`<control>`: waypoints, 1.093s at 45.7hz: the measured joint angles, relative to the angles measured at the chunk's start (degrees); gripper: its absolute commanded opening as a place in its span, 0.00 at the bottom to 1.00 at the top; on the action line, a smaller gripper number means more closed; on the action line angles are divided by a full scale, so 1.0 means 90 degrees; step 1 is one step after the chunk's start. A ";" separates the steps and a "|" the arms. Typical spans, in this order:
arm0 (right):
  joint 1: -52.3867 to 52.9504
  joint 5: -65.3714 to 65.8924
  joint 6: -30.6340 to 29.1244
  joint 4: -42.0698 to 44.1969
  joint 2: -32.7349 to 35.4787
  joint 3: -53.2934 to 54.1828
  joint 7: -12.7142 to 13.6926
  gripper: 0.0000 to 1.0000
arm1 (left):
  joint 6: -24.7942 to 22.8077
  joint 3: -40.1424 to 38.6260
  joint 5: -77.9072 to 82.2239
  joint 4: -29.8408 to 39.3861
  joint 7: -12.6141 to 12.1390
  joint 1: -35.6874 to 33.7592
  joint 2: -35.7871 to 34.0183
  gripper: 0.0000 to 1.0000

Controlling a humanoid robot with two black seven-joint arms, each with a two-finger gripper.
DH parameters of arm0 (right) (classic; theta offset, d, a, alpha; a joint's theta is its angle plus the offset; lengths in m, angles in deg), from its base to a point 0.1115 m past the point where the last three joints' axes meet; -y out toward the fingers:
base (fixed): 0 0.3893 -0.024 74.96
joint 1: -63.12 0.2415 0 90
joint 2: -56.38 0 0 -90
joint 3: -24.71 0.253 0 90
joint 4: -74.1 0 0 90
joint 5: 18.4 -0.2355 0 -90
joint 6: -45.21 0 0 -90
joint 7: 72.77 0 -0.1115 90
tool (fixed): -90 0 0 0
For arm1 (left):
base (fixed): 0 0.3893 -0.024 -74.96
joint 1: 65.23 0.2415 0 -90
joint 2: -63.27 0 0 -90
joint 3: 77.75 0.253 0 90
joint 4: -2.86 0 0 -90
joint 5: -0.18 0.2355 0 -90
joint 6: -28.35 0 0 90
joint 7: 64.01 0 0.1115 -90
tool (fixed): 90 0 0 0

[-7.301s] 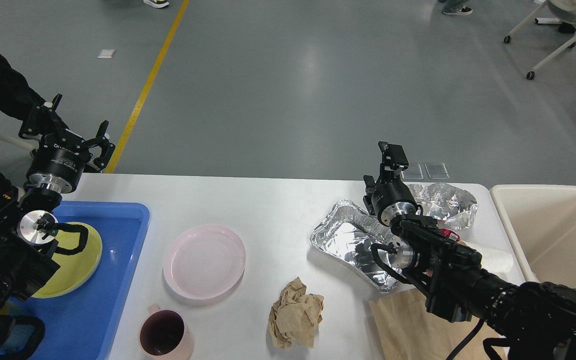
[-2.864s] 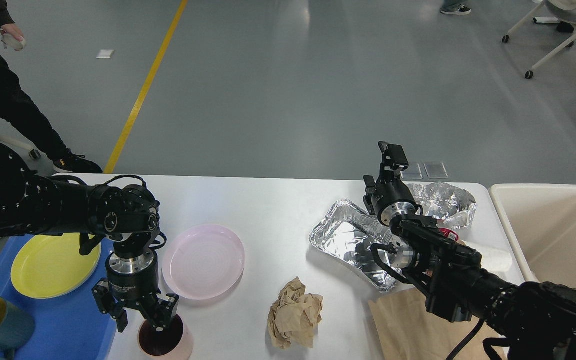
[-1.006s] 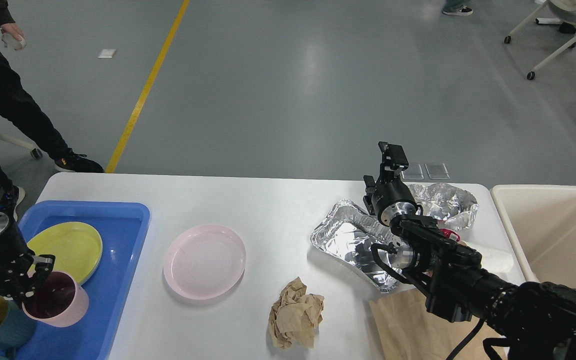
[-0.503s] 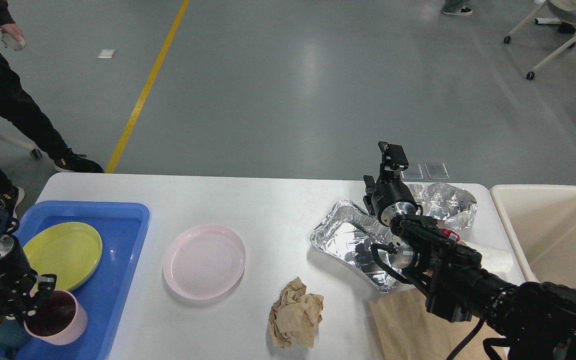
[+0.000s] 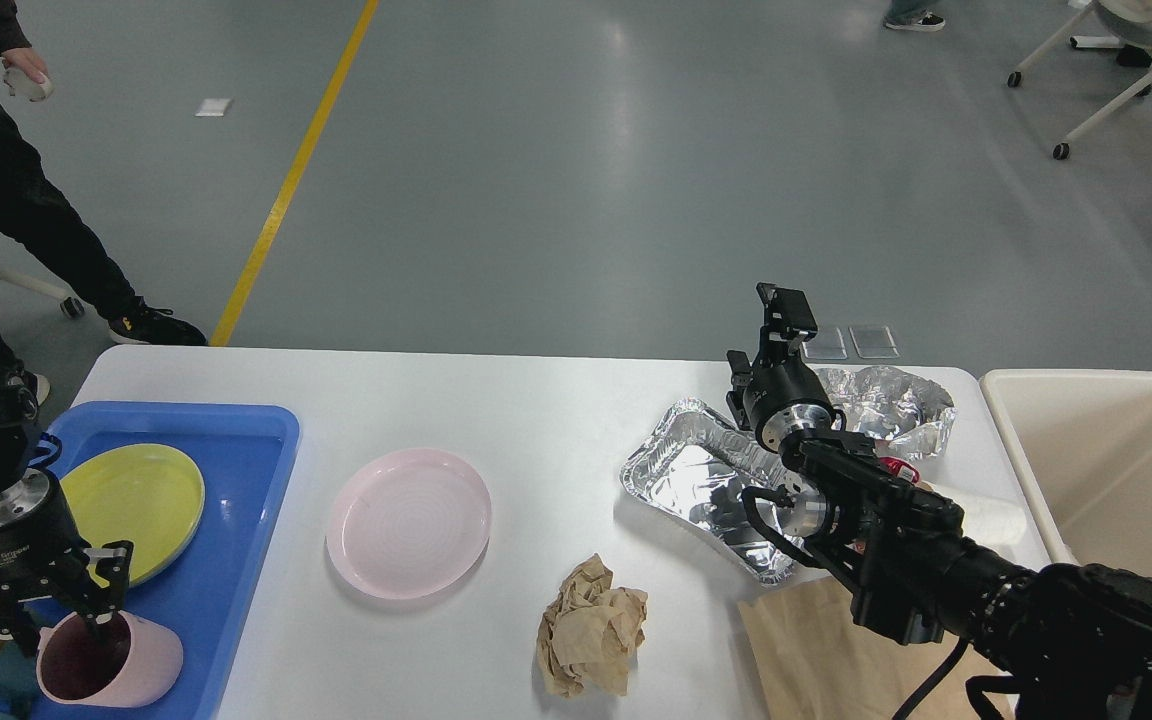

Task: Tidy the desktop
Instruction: 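Grasp the cup with the left gripper and place it in the blue tray, then raise the left gripper and move it over the pink plate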

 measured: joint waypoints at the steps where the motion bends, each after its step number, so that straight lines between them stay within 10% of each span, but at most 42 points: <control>1: 0.0000 0.0000 0.0000 0.0000 0.0000 0.0000 0.0000 1.00 | 0.0000 0.0014 0.0008 0.0000 0.0000 -0.0020 0.0001 0.86; 26: 0.0000 0.0000 0.0000 0.0000 0.0000 0.0000 0.0000 1.00 | 0.0000 0.0961 0.0371 0.0022 0.0193 -0.2586 0.1166 0.92; 42: 0.0000 0.0000 0.0000 0.0000 0.0000 0.0000 0.0000 1.00 | -0.0001 0.1863 0.0346 0.0499 0.2759 -0.4329 0.1970 0.92; 50: 0.0000 0.0000 0.0000 0.0000 0.0000 0.0000 0.0000 1.00 | -0.0001 0.1888 0.0341 0.0817 0.3261 -0.4583 0.2115 0.92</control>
